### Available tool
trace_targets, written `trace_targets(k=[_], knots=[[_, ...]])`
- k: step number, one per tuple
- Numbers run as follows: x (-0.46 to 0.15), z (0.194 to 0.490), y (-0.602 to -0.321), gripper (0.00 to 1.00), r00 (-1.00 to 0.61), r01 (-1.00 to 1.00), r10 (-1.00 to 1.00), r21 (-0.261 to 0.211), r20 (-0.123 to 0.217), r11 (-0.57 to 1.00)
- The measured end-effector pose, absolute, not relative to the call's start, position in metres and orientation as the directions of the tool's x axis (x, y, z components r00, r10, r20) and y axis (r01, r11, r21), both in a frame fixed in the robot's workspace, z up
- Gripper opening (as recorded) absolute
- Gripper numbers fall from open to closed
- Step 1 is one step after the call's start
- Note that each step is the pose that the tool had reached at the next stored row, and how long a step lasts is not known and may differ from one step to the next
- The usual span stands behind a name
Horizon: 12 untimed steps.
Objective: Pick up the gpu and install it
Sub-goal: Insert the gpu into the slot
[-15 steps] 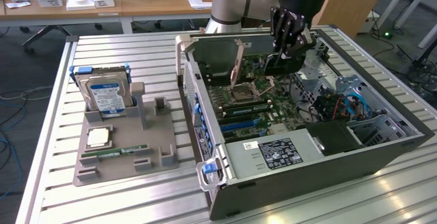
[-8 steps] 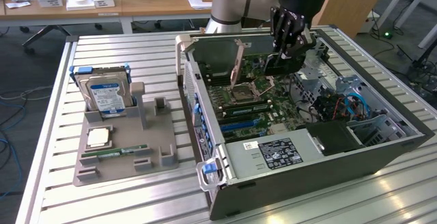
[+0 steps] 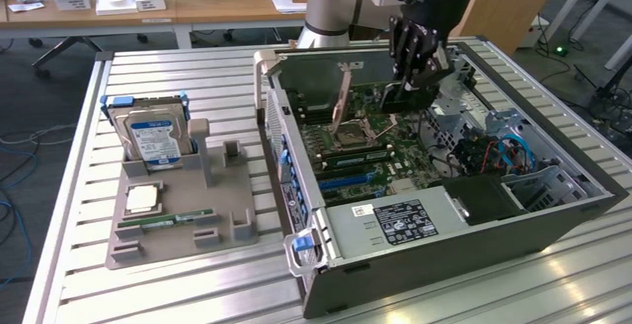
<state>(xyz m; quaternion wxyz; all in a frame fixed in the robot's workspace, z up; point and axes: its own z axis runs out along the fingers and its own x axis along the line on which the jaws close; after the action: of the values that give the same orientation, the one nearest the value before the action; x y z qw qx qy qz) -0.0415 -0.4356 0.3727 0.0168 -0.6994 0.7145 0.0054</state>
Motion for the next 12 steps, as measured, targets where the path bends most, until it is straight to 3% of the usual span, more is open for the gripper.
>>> trace_targets(k=[12], knots=[[-0.0415, 0.3636, -0.4356, 0.27, -0.021, -1.000, -0.999, -0.016, -0.032, 0.022]])
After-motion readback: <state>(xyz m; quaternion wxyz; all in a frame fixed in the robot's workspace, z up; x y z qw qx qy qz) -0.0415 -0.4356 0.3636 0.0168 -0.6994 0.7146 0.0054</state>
